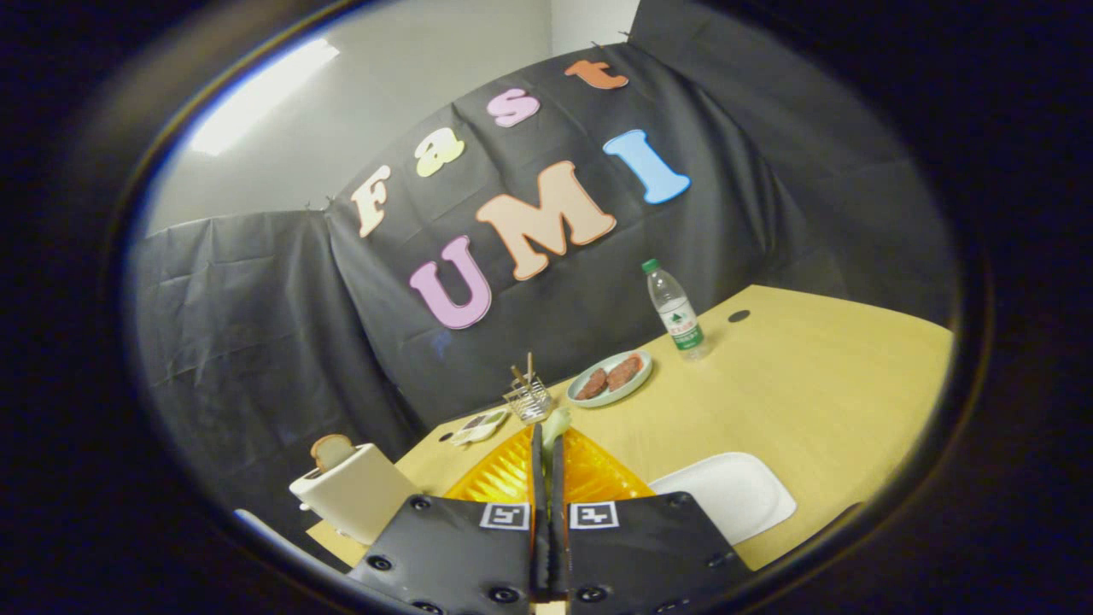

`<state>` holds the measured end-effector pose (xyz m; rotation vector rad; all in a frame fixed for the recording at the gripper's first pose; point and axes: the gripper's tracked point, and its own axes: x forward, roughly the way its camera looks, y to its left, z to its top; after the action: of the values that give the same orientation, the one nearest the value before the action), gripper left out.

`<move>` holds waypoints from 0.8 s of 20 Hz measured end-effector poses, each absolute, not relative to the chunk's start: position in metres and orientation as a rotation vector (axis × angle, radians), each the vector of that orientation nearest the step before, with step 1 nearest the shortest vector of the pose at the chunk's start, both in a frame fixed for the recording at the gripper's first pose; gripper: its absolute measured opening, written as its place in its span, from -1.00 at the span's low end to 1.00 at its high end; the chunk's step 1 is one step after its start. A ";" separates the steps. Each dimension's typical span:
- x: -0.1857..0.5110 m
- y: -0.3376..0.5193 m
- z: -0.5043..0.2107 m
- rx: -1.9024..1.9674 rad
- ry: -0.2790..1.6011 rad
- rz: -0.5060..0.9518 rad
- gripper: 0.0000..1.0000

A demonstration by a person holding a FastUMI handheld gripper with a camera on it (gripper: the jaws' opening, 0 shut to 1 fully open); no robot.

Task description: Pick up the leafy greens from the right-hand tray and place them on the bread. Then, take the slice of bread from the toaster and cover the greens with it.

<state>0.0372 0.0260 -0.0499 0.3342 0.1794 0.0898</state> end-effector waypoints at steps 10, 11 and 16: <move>0.037 0.168 -0.062 0.377 0.223 0.315 -0.94; 0.040 0.177 -0.064 0.383 0.228 0.327 -0.94; 0.058 0.204 -0.088 0.425 0.268 0.340 -0.93</move>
<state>0.0578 0.2036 -0.0884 0.4252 0.2680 0.3398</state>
